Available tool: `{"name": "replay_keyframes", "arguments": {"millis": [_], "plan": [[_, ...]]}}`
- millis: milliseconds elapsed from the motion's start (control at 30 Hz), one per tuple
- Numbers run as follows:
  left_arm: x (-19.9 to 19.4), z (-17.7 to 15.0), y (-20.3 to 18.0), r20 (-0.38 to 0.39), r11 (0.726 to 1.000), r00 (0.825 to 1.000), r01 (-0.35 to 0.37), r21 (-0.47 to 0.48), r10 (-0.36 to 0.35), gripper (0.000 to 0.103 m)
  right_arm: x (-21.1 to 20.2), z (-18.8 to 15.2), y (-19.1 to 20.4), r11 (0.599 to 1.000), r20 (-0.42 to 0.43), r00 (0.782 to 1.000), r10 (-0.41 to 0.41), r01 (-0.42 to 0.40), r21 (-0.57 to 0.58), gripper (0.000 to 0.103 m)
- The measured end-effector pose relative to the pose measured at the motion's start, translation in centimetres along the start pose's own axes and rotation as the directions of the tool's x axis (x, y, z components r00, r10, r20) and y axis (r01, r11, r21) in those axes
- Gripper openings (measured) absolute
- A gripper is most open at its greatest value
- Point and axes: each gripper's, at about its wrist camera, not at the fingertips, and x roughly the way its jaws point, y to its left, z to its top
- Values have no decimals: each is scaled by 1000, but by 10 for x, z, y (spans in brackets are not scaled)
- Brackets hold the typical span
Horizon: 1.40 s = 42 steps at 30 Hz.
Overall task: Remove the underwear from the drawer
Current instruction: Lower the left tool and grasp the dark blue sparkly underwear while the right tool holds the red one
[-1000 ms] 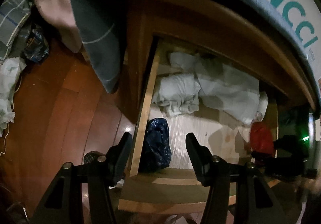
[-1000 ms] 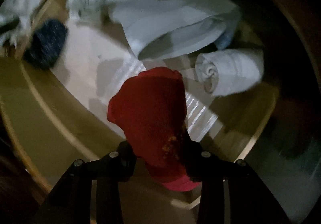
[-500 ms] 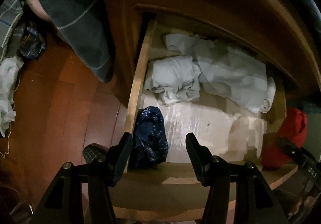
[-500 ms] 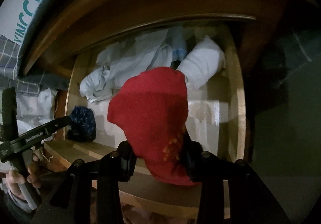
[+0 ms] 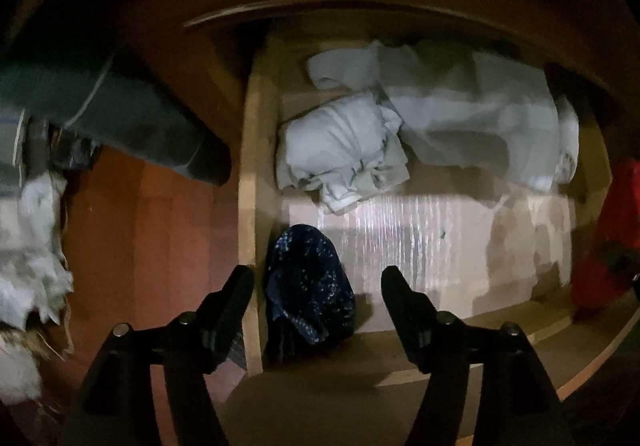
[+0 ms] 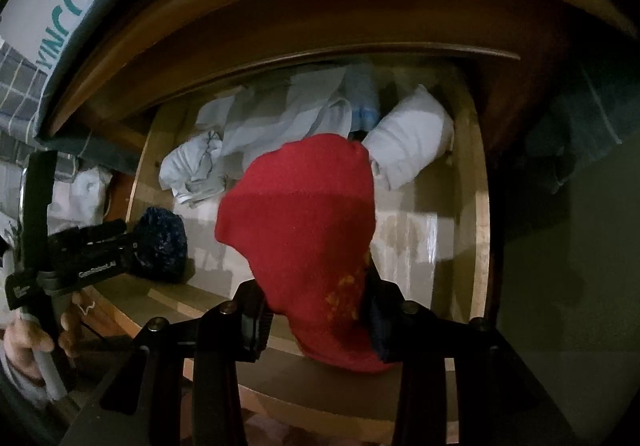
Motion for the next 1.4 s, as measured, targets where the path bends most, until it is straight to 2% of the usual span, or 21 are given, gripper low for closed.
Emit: {"name": "replay_keyframes", "arguments": {"millis": [100,200,333,567,633,700,767,833,867,900,933,1033,1167,1233,1267,1333,1400], "plan": [[2,2,-10,-18,996,1000,1,84,1,69,2,1,-2,1000,-9,1000,0,0,-2,36],[5,6,-16,-65,992,997,42,119,-34,69,3,2,-2,1000,-11,1000,3,-3,-4,36],[24,18,-17,-140,990,990,5,144,15,69,5,2,-2,1000,-16,1000,2,-2,-10,36],[45,26,-28,-235,988,971,5,157,32,69,5,5,0,1000,-11,1000,-12,12,-22,37],[52,25,-27,-289,991,957,71,110,-36,69,5,5,1,1000,-9,1000,-9,8,-24,37],[52,24,-26,-277,991,958,98,89,-69,69,5,5,1,1000,-14,1000,-4,4,-23,37],[46,26,-24,-249,986,959,155,67,-134,58,5,5,1,1000,-15,1000,-1,1,-18,37],[39,26,-23,-251,965,936,262,29,-247,35,4,6,1,1000,-12,1000,-1,1,-16,37],[36,27,-23,-248,945,917,326,11,-313,35,4,6,0,1000,-11,1000,0,0,-14,37],[32,28,-23,-240,937,910,350,5,-339,35,4,6,0,1000,-11,1000,4,-4,-11,37],[27,30,-23,-216,934,912,357,7,-347,35,3,6,-1,1000,-10,1000,5,-5,-7,37],[18,33,-20,-196,937,920,349,12,-340,35,3,6,-1,1000,-9,1000,4,-4,-6,37],[7,25,-14,-183,962,947,271,23,-262,37,3,6,-1,1000,-10,1000,8,-8,-5,37],[9,23,-13,-194,974,958,222,38,-211,50,3,6,0,1000,-10,1000,10,-10,-5,38],[11,18,-12,-192,977,962,208,49,-195,53,3,6,1,1000,-10,1000,11,-11,-7,38],[16,13,-16,-217,979,962,187,77,-167,58,4,6,1,1000,-10,1000,10,-11,-11,38],[29,10,-25,-269,980,951,183,85,-154,58,4,5,1,1000,-13,1000,6,-6,-13,38]]}}
